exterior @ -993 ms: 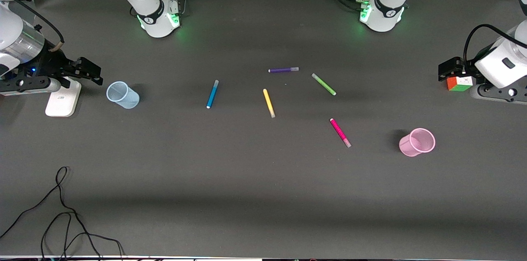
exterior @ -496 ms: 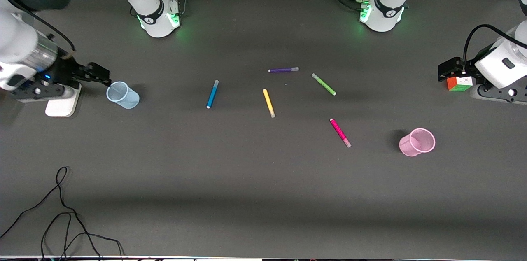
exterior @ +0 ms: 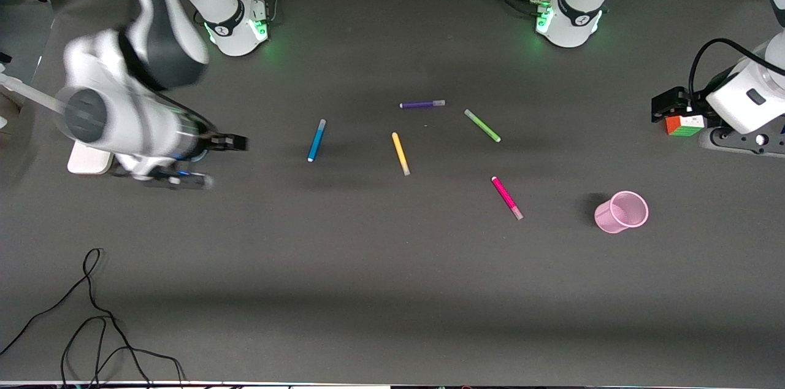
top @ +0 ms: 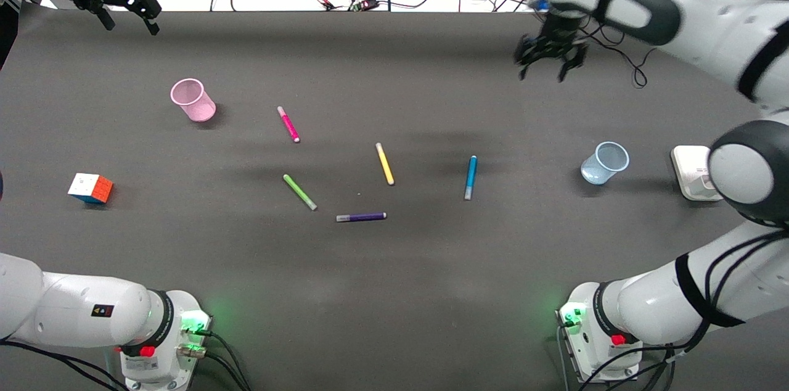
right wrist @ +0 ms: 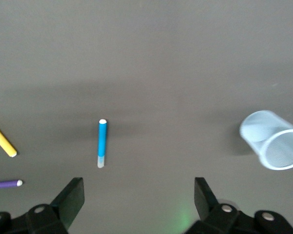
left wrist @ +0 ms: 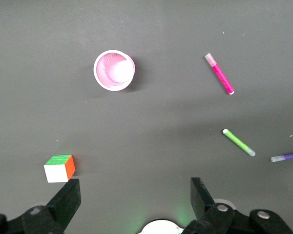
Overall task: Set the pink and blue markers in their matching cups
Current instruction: 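Move the right gripper toward the blue marker while the left gripper starts reaching, then grasp the blue marker with the right gripper while the left gripper reaches the pink marker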
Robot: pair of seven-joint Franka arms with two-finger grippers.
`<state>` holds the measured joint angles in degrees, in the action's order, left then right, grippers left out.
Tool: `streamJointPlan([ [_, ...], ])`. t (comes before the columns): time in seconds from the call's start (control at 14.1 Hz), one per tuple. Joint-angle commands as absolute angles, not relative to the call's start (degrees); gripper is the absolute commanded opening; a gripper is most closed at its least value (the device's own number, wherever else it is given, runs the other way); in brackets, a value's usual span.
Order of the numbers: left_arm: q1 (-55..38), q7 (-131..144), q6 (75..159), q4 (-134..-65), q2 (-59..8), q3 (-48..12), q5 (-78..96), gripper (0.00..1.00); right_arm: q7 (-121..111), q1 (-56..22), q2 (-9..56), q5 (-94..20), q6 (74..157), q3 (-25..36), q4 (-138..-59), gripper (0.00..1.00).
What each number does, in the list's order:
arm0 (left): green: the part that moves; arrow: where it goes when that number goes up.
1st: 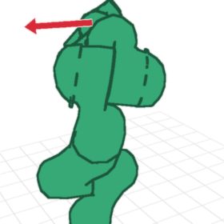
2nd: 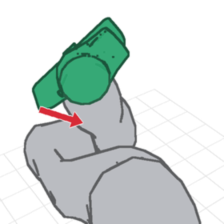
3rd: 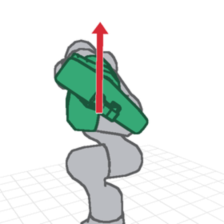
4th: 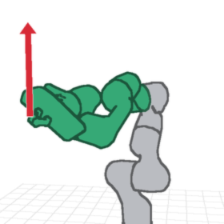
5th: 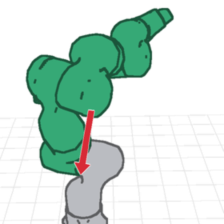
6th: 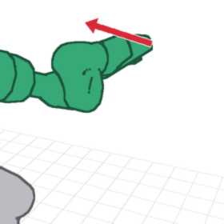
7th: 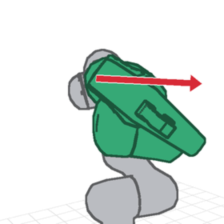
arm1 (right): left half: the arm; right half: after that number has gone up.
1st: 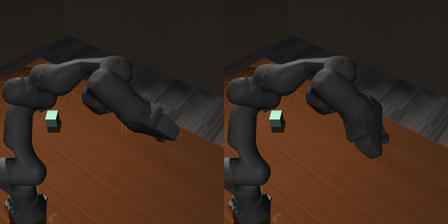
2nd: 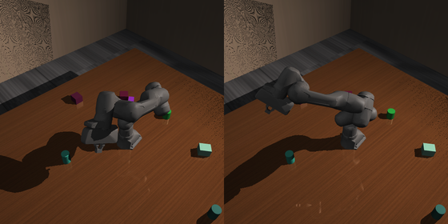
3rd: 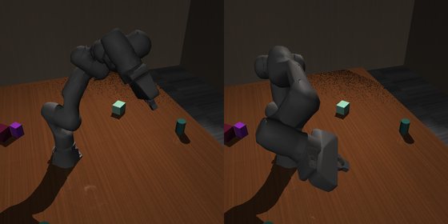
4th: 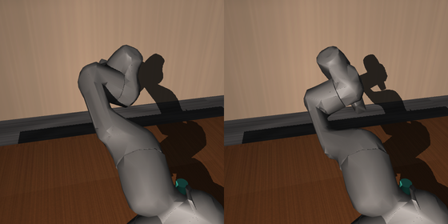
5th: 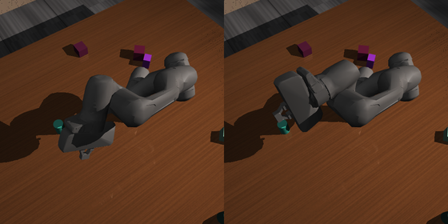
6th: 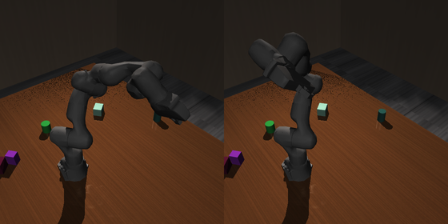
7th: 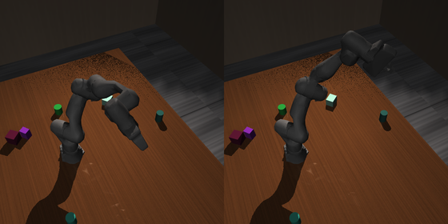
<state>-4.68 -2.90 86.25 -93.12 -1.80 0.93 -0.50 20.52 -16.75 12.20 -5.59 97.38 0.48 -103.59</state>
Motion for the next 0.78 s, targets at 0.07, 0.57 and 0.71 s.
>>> streamJointPlan([
  [0.07,-6.77,13.75,86.31,-92.11,-2.72,-4.55,0.61,1.00,29.94,-17.66,17.31,-6.15,103.77,-5.17,-107.29,1.00],
  [0.57,-10.36,38.38,92.45,-92.11,-8.43,-12.30,1.93,1.00,34.19,-18.90,24.60,-11.60,116.09,-7.74,-115.21,1.00],
  [0.71,-11.95,40.08,94.56,-92.72,-9.75,-12.30,1.93,1.00,34.19,-18.72,26.10,-11.60,119.60,-7.73,-117.41,1.00],
])
